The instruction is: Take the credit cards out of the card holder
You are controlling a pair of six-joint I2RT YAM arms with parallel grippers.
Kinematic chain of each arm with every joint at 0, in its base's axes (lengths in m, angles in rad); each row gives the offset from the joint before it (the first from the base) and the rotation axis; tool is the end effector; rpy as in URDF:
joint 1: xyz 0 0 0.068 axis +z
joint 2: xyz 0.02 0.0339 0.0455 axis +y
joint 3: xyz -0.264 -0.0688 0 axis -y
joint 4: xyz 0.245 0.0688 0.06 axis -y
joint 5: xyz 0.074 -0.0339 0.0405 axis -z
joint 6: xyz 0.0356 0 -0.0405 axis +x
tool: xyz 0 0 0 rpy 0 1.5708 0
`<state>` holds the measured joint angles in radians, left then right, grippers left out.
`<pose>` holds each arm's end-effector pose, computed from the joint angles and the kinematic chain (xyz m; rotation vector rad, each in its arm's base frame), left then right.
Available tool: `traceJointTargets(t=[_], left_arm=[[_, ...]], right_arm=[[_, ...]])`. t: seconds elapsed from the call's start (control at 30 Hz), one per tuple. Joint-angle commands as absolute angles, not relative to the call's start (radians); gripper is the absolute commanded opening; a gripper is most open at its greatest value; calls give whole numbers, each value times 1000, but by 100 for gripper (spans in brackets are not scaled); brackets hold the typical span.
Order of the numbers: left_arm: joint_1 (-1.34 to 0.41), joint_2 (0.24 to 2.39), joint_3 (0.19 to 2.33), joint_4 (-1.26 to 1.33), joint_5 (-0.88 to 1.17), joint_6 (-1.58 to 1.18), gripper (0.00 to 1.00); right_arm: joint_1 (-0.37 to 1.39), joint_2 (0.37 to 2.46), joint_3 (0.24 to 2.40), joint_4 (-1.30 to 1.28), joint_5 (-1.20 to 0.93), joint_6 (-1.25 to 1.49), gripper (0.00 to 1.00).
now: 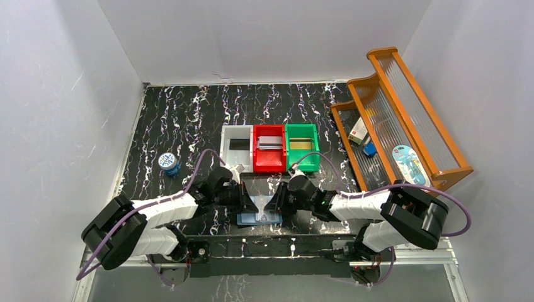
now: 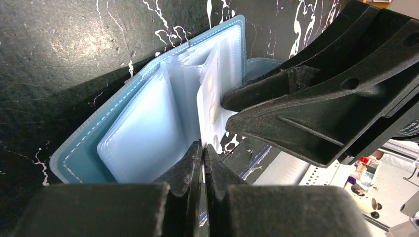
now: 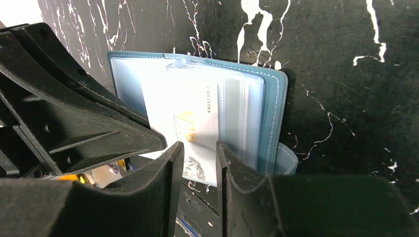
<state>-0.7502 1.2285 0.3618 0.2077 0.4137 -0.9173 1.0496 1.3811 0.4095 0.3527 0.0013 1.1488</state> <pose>0.1512 -0.1605 0.1490 0.0481 2.5331 -1.2705 0.1231 0.2144 0.1407 0.1234 2.4701 1.1350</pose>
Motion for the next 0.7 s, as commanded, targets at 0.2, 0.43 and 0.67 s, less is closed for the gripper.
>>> traceJointTargets(t=[0.2,0.43,0.67], left_arm=[[-754,1184,425,21,345,-816,3],[-755,1189,426,43,359,-823,7],[-755,1167,430,58,363,-840,11]], right_arm=[[1055,1359,404,224,51,1101,39],[1055,1309,466,175,24,1041,40],[1055,1305,529,220,-55,991,41]])
